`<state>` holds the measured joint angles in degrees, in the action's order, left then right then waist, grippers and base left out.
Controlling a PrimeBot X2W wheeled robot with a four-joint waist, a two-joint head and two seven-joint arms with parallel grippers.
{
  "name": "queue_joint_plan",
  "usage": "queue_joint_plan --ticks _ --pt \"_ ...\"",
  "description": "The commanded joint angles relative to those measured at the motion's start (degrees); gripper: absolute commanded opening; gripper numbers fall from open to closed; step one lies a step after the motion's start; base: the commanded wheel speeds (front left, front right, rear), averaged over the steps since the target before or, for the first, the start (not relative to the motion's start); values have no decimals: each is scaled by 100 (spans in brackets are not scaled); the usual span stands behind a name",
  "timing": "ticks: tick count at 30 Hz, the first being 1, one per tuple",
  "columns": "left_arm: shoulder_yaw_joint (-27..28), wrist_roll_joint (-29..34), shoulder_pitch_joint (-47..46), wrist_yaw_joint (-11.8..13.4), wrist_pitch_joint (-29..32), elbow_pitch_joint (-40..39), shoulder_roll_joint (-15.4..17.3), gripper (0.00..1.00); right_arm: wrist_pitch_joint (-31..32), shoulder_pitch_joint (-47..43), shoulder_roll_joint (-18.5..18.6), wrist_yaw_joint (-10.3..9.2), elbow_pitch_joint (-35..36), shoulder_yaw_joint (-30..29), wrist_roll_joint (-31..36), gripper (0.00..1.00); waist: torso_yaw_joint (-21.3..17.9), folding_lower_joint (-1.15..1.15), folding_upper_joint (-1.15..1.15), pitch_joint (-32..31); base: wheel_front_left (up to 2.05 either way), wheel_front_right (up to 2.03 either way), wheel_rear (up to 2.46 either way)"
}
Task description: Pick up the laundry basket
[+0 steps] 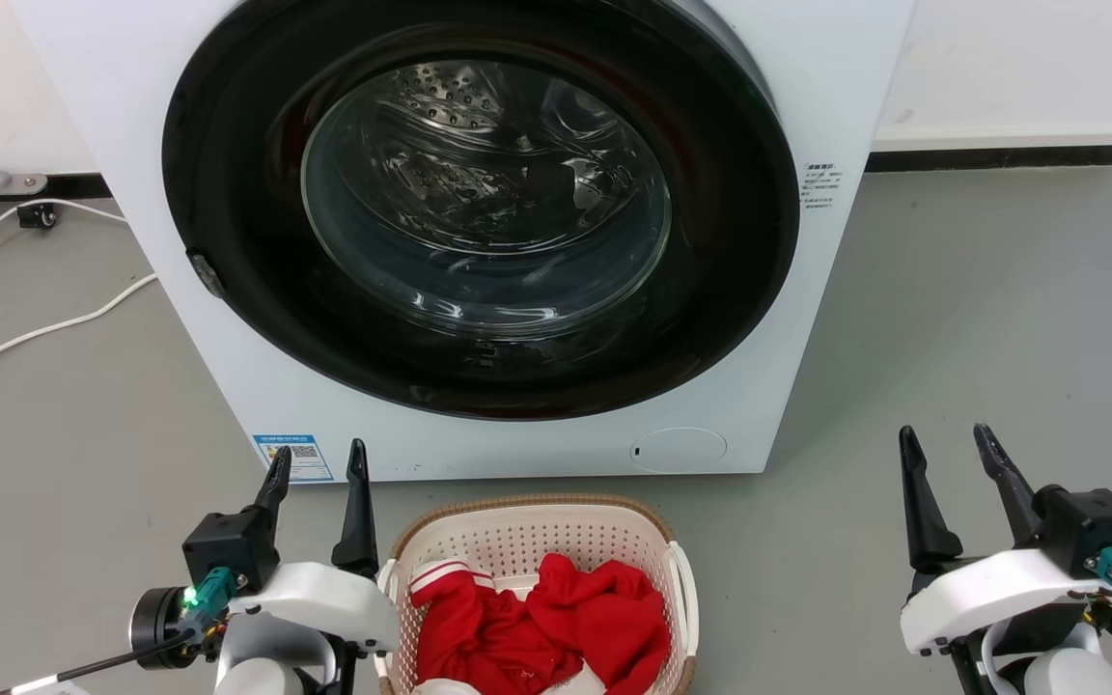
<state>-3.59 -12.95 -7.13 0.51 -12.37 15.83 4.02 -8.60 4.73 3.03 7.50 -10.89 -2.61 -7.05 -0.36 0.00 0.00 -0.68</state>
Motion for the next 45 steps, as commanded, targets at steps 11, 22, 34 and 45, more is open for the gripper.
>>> queue_joint_plan --ticks 11,22,34,45 --pt "-31 519 -57 98 -160 37 22 100 -150 77 -18 -2 -105 -13 312 100 9 0 0 -11 0 0 0" --pt "-35 896 -69 77 -297 102 -19 100 -301 138 -24 -2 -244 13 681 100 11 0 0 -3 0 0 0" --pt "11 806 -50 44 -286 132 -50 100 -310 162 -24 -2 -325 -20 545 100 13 0 0 -2 0 0 0" --pt "-5 862 -39 65 -286 161 -69 100 -298 177 -24 -2 -365 -38 482 100 42 0 0 9 0 0 0"
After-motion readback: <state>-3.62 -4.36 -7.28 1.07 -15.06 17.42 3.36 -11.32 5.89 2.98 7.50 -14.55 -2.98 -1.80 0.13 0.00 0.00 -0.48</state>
